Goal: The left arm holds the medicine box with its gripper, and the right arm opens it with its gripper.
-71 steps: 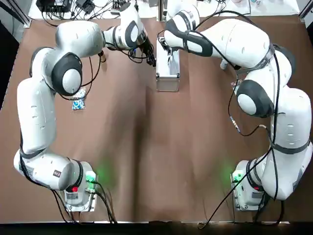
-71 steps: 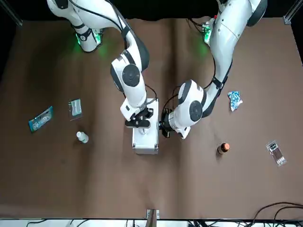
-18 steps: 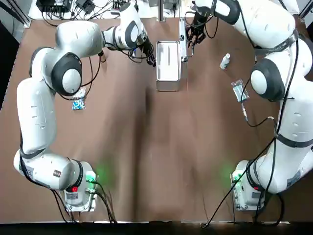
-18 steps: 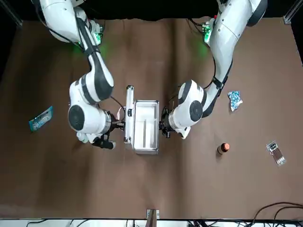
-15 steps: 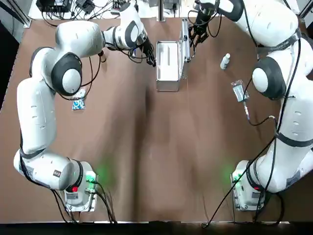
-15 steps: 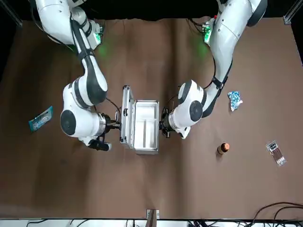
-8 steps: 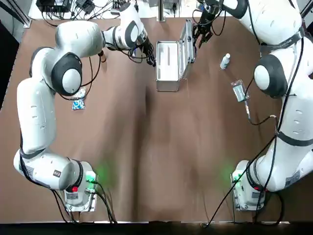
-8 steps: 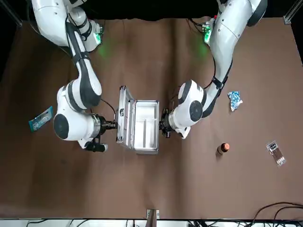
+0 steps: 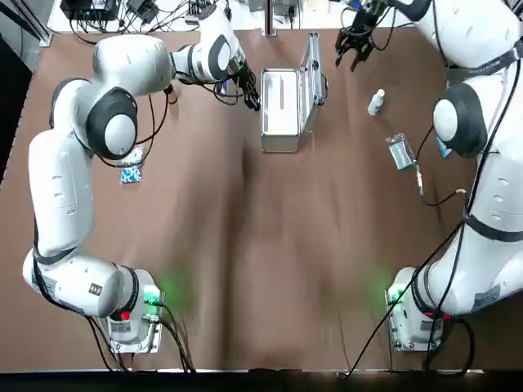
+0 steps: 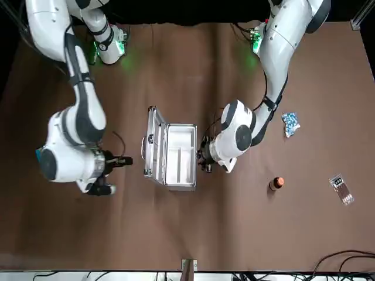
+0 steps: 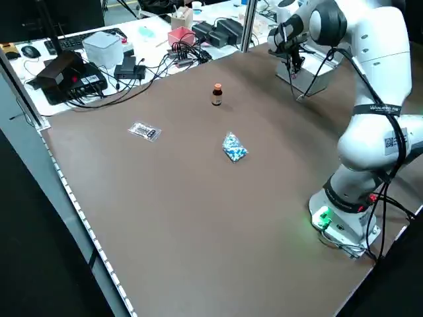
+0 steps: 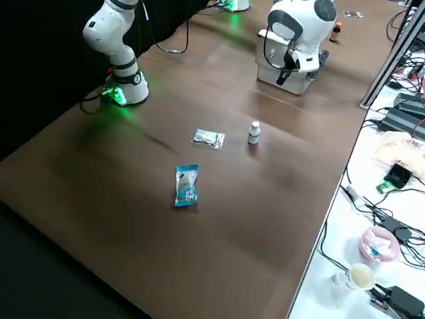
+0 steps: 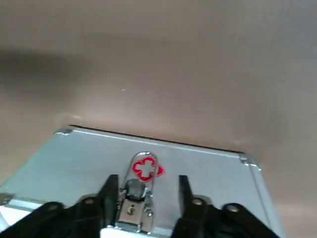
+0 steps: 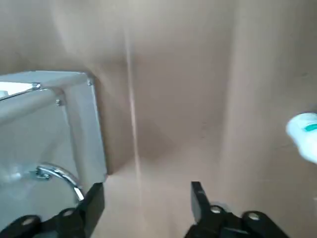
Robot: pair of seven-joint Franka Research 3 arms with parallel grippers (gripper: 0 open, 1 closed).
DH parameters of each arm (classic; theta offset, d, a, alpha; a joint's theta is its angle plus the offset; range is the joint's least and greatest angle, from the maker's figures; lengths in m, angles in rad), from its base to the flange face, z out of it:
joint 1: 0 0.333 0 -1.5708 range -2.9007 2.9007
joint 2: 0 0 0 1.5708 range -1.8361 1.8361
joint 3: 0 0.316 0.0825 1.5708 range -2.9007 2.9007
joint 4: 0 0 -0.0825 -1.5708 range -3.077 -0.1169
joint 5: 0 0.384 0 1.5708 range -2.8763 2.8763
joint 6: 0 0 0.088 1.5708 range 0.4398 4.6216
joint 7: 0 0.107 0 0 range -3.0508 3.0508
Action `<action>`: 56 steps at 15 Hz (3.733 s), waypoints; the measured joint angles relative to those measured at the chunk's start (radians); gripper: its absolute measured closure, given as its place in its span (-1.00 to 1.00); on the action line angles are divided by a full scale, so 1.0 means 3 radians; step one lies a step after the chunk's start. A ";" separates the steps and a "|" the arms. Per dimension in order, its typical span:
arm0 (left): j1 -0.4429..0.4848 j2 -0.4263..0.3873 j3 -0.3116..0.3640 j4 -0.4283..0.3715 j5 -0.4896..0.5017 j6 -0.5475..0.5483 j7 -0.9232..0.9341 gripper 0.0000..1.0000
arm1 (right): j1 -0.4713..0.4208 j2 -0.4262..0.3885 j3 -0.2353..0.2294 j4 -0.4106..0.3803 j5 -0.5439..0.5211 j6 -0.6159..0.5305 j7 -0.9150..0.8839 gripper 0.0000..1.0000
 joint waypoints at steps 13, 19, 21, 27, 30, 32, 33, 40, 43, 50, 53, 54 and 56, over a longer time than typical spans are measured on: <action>0.0244 -0.0178 0.0013 0.0088 0.0297 -0.0469 -0.0003 -1.00 | -0.0948 -0.1066 -0.0053 0.0132 -0.0868 -0.0624 -0.0398 -0.97; 0.0549 -0.0415 0.0010 0.0105 0.0702 -0.1033 0.0305 -1.00 | -0.0984 -0.1431 -0.0025 0.0047 -0.1147 -0.0655 -0.0397 -0.97; 0.0555 -0.0571 0.0010 0.0118 0.0822 -0.1257 0.0673 -1.00 | -0.0889 -0.1636 0.0006 -0.0208 -0.1206 -0.0543 -0.0395 -0.97; 0.0836 -0.0881 0.0044 0.0255 0.1061 -0.1850 0.1566 -1.00 | -0.0834 -0.1804 0.0019 -0.0557 -0.1236 -0.0283 -0.0395 -0.97; 0.0980 -0.0985 0.0049 0.0327 0.1069 -0.2125 0.2016 -1.00 | -0.0834 -0.1810 0.0020 -0.0582 -0.1240 -0.0363 -0.0397 -0.97; 0.1061 -0.1076 0.0052 0.0339 0.1071 -0.2253 0.2259 -1.00 | -0.0834 -0.1823 0.0019 -0.0578 -0.1244 -0.0486 -0.0397 -0.97; 0.1110 -0.1130 0.0054 0.0344 0.1072 -0.2312 0.2394 -1.00 | -0.0834 -0.1836 0.0018 -0.0572 -0.1246 -0.0527 -0.0397 -0.97; 0.1546 -0.1445 0.0065 0.0389 0.1073 -0.2530 0.3833 -1.00 | -0.0835 -0.1991 0.0017 -0.0527 -0.1321 -0.0558 -0.0397 -0.97; 0.1578 -0.1527 0.0094 0.0400 0.1073 -0.2582 0.4707 -1.00 | -0.0834 -0.2010 0.0018 -0.0528 -0.1334 -0.0556 -0.0397 -0.97; 0.1378 -0.1882 0.0544 0.0404 0.1073 -0.2603 0.6079 -1.00 | -0.0834 -0.2000 0.0020 -0.0539 -0.1394 -0.0530 -0.0401 -0.97; 0.1302 -0.1987 0.0572 0.0393 0.1072 -0.2725 0.6060 -1.00 | -0.0833 -0.2000 0.0025 -0.0539 -0.1394 -0.0510 -0.0403 -0.97; 0.1282 -0.1997 0.0572 0.0379 0.1072 -0.2812 0.6041 -1.00 | -0.0825 -0.2000 0.0030 -0.0539 -0.1394 -0.0508 -0.0406 -0.97; 0.1252 -0.1996 0.0569 0.0330 0.1072 -0.2861 0.6009 -1.00 | -0.0767 -0.1999 0.0036 -0.0540 -0.1394 -0.0434 -0.0408 -0.97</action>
